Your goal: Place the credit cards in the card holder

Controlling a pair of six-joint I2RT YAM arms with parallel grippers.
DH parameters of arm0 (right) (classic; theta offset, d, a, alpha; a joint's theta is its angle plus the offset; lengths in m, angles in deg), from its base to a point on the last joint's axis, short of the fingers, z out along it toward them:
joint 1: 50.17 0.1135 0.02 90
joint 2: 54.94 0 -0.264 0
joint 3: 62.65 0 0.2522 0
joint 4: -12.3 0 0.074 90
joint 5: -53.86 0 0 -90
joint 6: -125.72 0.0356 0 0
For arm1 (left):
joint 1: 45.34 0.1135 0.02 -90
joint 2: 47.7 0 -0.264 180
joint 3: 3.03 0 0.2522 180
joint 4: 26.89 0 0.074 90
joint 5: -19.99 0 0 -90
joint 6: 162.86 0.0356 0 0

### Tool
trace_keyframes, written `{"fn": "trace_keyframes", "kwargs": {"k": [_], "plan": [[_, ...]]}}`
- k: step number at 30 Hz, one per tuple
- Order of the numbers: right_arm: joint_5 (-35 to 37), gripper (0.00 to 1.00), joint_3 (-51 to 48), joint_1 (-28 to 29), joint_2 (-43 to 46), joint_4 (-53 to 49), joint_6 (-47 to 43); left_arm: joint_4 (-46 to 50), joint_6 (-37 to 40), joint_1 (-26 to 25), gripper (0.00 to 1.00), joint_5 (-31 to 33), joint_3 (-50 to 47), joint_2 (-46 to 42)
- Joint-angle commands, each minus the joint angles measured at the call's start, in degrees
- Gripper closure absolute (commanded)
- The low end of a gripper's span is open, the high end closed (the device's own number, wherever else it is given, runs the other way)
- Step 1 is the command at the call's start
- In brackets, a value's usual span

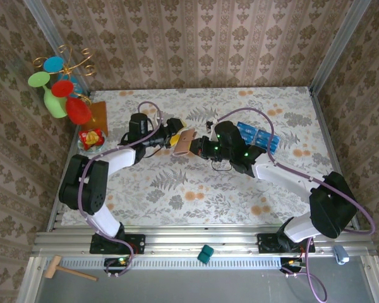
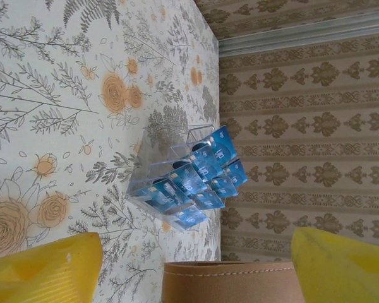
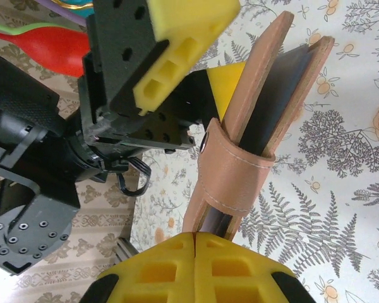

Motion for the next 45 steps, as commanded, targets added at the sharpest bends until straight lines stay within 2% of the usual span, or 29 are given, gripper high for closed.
{"fn": "trace_keyframes", "kwargs": {"k": [1, 7, 13, 17, 29, 33, 36, 45], "plan": [[-0.2, 1.00, 1.5, -0.2, 1.1, 2.3, 0.0, -8.6, -5.8, -0.1, 0.25, -2.2, -1.4, 1.2], [0.3, 1.00, -0.1, -0.4, 0.0, 4.3, 0.0, -16.6, -11.1, -0.3, 0.38, -2.9, -1.9, 2.5], [0.5, 1.00, -1.5, -1.2, -0.3, 4.5, 0.1, -18.9, -12.2, -0.4, 0.50, -3.1, -2.1, 2.8], [0.7, 1.00, -2.4, -1.7, -0.7, 4.8, 0.5, -19.0, -12.2, -0.3, 0.55, -3.0, -1.8, 2.5], [1.1, 1.00, -3.6, -2.0, -1.0, 5.5, 0.9, -17.4, -10.5, -0.4, 0.56, -2.9, -2.6, 1.2], [1.2, 1.00, -3.9, -2.2, -1.0, 5.7, 1.1, -15.6, -9.1, -0.4, 0.67, -2.7, -2.7, 0.5], [1.1, 1.00, -3.8, -2.2, -1.0, 5.8, 1.2, -15.4, -8.9, -0.4, 0.69, -2.5, -2.8, 0.4], [1.1, 1.00, -3.5, -2.4, -1.8, 5.1, 1.4, -13.6, -6.7, -0.6, 0.89, -1.6, -2.9, -0.9]]}}
